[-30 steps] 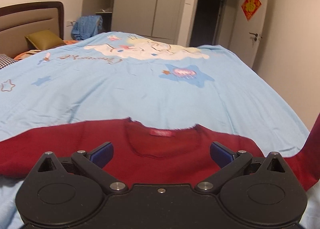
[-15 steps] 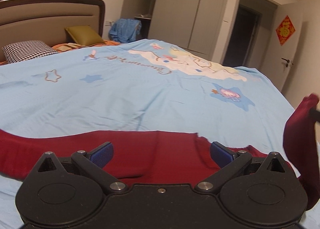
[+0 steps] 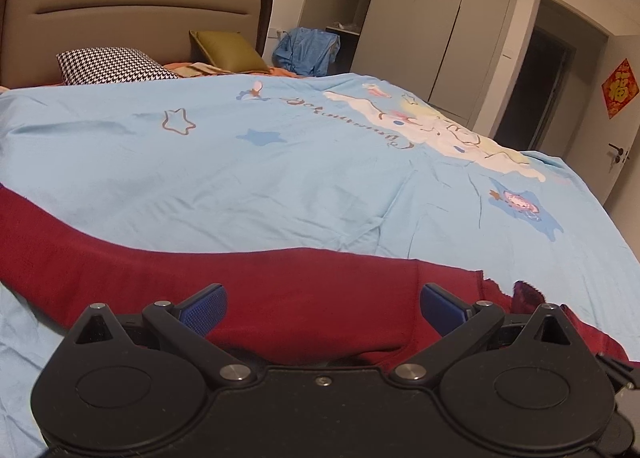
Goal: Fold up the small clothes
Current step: 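Lift the held sleeve with the right tool and lay it across the sweater body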
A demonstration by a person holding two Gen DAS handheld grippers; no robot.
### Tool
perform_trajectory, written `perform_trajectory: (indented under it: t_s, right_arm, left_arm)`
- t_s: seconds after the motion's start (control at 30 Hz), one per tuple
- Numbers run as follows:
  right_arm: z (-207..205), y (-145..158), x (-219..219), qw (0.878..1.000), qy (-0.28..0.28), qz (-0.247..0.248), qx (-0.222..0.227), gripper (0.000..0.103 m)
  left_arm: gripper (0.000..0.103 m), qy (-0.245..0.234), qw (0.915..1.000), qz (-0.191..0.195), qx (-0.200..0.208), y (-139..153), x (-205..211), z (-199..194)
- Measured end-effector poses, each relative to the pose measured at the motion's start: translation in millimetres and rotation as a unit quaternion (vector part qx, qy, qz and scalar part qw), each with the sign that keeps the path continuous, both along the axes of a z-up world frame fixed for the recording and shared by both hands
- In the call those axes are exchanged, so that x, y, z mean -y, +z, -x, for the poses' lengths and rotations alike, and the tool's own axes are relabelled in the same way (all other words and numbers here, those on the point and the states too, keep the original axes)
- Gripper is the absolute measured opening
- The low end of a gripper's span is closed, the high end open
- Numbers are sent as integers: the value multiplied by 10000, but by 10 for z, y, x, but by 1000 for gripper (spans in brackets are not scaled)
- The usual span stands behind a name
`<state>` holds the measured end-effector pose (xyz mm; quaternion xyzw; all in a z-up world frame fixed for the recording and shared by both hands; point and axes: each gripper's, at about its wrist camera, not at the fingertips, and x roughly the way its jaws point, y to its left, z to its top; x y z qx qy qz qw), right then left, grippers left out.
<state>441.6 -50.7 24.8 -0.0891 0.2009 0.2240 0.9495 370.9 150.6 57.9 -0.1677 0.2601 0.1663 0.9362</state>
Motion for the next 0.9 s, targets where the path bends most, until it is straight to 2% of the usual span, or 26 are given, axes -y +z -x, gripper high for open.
perform_trajectory:
  t_s: [0.23, 0.33, 0.37, 0.4, 0.43, 0.5, 0.53, 0.67, 0.8, 0.9]
  right_arm:
    - [258, -296, -192, 9968, 512, 590, -147, 7]
    - [344, -347, -147, 9957, 679, 568, -288, 13]
    - [351, -344, -104, 9954, 726, 522, -337, 17]
    - [393, -341, -58, 9953, 741, 492, -373, 28]
    - [430, -338, 3, 9954, 751, 447, -394, 35]
    - [526, -315, 159, 9958, 746, 289, -447, 59]
    - [572, -302, 257, 9961, 722, 182, -479, 63]
    - [716, -235, 783, 9964, 401, -334, -662, 89]
    - [785, -181, 1420, 9932, -206, -842, -773, 99]
    - [801, -125, 1961, 9851, -821, -1281, -803, 101]
  left_arm:
    - [102, -146, 9997, 79, -153, -142, 89, -107]
    - [102, -292, 9993, 76, -201, -177, 182, -161]
    - [102, -340, 9992, 60, -218, -188, 217, -180]
    - [102, -383, 9990, 41, -234, -199, 247, -198]
    - [102, -432, 9987, 22, -259, -216, 292, -228]
    - [102, -516, 9982, 0, -305, -252, 376, -282]
    - [102, -559, 9979, -8, -328, -275, 422, -316]
    - [102, -770, 9961, -95, -432, -415, 647, -485]
    - [102, -838, 9955, -312, -318, -584, 890, -616]
    - [102, -740, 9961, -426, -231, -714, 997, -695]
